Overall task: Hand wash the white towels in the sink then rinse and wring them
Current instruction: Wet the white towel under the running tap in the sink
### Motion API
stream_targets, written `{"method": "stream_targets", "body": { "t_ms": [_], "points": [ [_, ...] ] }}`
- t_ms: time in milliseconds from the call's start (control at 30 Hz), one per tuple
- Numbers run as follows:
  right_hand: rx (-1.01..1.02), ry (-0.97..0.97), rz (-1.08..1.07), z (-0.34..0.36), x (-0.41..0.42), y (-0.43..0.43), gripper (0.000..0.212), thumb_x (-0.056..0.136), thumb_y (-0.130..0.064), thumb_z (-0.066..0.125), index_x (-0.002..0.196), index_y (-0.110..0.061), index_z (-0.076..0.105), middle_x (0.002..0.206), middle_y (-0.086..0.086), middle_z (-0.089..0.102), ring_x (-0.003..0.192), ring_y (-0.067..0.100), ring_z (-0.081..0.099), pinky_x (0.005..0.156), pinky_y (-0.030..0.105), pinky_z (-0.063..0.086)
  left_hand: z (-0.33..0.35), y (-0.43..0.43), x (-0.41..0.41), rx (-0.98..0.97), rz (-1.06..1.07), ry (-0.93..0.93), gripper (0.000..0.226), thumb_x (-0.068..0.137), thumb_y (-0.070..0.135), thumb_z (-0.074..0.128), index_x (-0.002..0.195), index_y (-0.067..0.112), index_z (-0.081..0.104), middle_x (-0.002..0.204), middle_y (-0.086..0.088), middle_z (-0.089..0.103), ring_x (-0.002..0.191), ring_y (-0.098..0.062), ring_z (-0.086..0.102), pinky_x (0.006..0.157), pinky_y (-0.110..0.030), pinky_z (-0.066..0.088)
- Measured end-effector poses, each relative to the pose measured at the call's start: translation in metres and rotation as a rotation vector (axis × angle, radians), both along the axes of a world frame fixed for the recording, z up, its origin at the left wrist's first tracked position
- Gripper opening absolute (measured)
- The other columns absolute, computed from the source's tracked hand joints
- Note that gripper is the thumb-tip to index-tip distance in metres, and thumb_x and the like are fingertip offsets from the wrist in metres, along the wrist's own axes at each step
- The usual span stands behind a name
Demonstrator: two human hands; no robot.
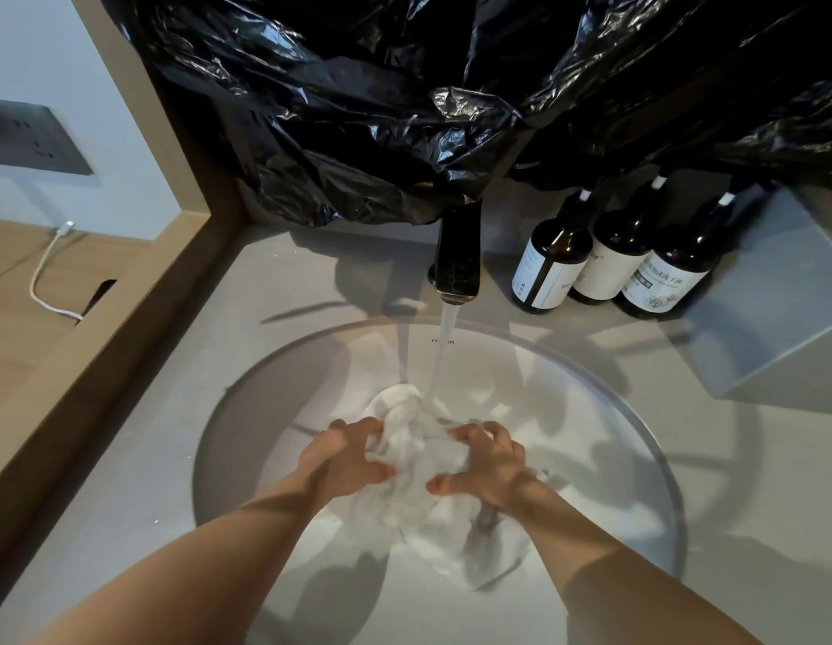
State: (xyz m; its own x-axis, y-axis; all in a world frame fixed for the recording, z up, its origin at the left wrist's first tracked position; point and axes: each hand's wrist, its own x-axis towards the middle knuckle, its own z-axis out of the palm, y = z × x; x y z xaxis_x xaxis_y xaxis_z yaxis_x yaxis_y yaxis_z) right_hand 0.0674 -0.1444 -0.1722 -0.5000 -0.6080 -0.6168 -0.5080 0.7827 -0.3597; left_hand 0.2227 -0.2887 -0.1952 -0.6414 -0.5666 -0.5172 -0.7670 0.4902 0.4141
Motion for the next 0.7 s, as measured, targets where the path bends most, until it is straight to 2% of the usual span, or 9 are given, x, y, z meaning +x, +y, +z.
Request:
{"method": "stream_targets", "body": {
  "t_ms": [33,100,200,300,400,500,567,633,700],
  "points": [
    [-0.034,-0.075,-0.041,-0.003,-0.001,0.001,0.098,0.053,-0.06,0.079,0.138,-0.041,0.033,0.144,-0.001,0.024,0.13,0.027,0.036,0.108,0.042,0.035,0.001,0.001,0.0,-0.009,0.01,0.012,0.057,0.073,0.054,0.068,0.121,0.032,0.05,0.109,-0.002,0.057,0.094,-0.02,0.06,0.082,-0.033,0.052],
    [-0.095,-0.204,-0.114,-0.008,-0.001,0.003,0.105,0.047,-0.055,0.083,0.137,-0.04,0.032,0.137,-0.001,0.038,0.121,0.024,0.047,0.101,0.039,0.044,0.003,0.003,0.0,-0.025,0.04,0.066,0.048,0.077,0.047,0.07,0.118,0.029,0.053,0.111,-0.001,0.058,0.095,-0.019,0.059,0.083,-0.031,0.051],
    [-0.222,-0.315,-0.209,-0.006,-0.001,0.005,0.078,0.06,-0.031,0.087,0.124,-0.033,0.043,0.122,-0.001,0.054,0.1,0.017,0.058,0.091,0.029,0.05,0.01,0.006,-0.002,0.004,0.181,0.202,0.032,0.074,0.039,0.075,0.1,0.031,0.059,0.104,0.006,0.056,0.094,-0.017,0.057,0.083,-0.03,0.052],
    [-0.342,-0.282,-0.271,0.002,-0.002,0.002,0.056,0.065,-0.018,0.086,0.109,-0.029,0.052,0.113,-0.002,0.056,0.085,0.015,0.056,0.075,0.019,0.048,0.022,0.006,-0.005,0.048,0.328,0.267,0.025,0.068,0.038,0.08,0.08,0.035,0.057,0.09,0.013,0.056,0.086,-0.015,0.059,0.081,-0.03,0.053],
    [-0.459,-0.118,-0.199,0.02,-0.003,-0.005,0.051,0.066,-0.02,0.085,0.104,-0.032,0.054,0.108,-0.003,0.055,0.092,0.012,0.054,0.069,0.009,0.041,0.04,0.002,-0.005,0.017,0.43,0.358,0.023,0.063,0.04,0.079,0.071,0.031,0.06,0.077,0.014,0.061,0.074,-0.013,0.062,0.071,-0.026,0.052],
    [-0.609,0.033,-0.198,0.039,-0.001,-0.01,0.049,0.067,-0.022,0.083,0.1,-0.04,0.052,0.111,-0.006,0.045,0.106,0.013,0.047,0.088,0.021,0.039,0.064,0.006,-0.004,-0.136,0.477,0.472,0.019,0.075,0.033,0.075,0.078,0.028,0.057,0.082,0.009,0.061,0.077,-0.014,0.058,0.067,-0.024,0.041],
    [-0.666,0.122,-0.144,0.044,0.002,-0.008,0.043,0.07,-0.022,0.081,0.103,-0.034,0.056,0.111,-0.01,0.038,0.108,0.012,0.041,0.093,0.023,0.037,0.073,0.01,-0.001,-0.241,0.464,0.507,0.018,0.08,0.028,0.071,0.087,0.025,0.054,0.089,0.006,0.057,0.081,-0.016,0.053,0.069,-0.022,0.033],
    [-0.62,0.174,-0.051,0.039,0.001,-0.001,0.037,0.072,-0.025,0.078,0.104,-0.026,0.06,0.114,-0.007,0.038,0.11,0.017,0.042,0.095,0.027,0.038,0.074,0.015,0.002,-0.184,0.443,0.468,0.024,0.08,0.025,0.067,0.094,0.019,0.049,0.092,0.0,0.058,0.082,-0.023,0.055,0.069,-0.025,0.036],
    [-0.438,0.18,0.027,0.036,0.0,0.004,0.021,0.08,-0.034,0.071,0.095,-0.025,0.06,0.11,-0.004,0.045,0.107,0.02,0.05,0.093,0.031,0.042,0.068,0.017,0.007,-0.079,0.4,0.326,0.038,0.079,0.035,0.062,0.107,0.019,0.041,0.1,-0.004,0.06,0.089,-0.027,0.057,0.079,-0.031,0.044]
  ]
}}
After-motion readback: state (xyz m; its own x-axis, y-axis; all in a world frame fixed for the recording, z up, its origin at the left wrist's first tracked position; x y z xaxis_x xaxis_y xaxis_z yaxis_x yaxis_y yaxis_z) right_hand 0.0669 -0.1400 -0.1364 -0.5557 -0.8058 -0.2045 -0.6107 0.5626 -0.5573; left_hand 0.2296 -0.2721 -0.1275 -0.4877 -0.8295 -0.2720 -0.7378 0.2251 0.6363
